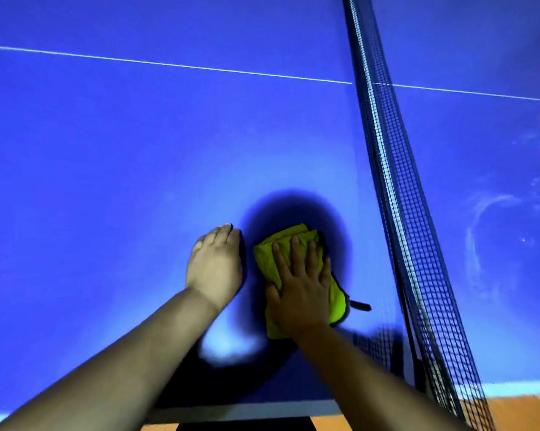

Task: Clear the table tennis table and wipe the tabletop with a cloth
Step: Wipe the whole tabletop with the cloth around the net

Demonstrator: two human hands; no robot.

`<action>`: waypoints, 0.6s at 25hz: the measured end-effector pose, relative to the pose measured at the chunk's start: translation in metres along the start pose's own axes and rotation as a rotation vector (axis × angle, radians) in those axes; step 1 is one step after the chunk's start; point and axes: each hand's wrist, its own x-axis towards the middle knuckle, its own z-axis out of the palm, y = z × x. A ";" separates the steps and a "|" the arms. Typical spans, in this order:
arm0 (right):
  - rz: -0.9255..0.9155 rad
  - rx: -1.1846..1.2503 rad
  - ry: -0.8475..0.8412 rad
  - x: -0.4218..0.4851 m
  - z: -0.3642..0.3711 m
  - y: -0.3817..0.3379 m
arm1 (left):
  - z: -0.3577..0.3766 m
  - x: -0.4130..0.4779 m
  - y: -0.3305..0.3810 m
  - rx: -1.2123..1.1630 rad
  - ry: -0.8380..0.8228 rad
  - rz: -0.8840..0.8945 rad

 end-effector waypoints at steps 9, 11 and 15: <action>0.007 0.030 -0.091 -0.147 0.000 0.000 | -0.002 -0.074 0.011 0.154 -0.188 0.065; 0.016 0.051 -0.109 -0.157 0.000 0.002 | -0.002 -0.075 0.015 0.212 -0.232 0.069; 0.070 0.040 -0.125 -0.117 -0.003 0.005 | -0.003 -0.054 0.016 0.199 -0.298 0.047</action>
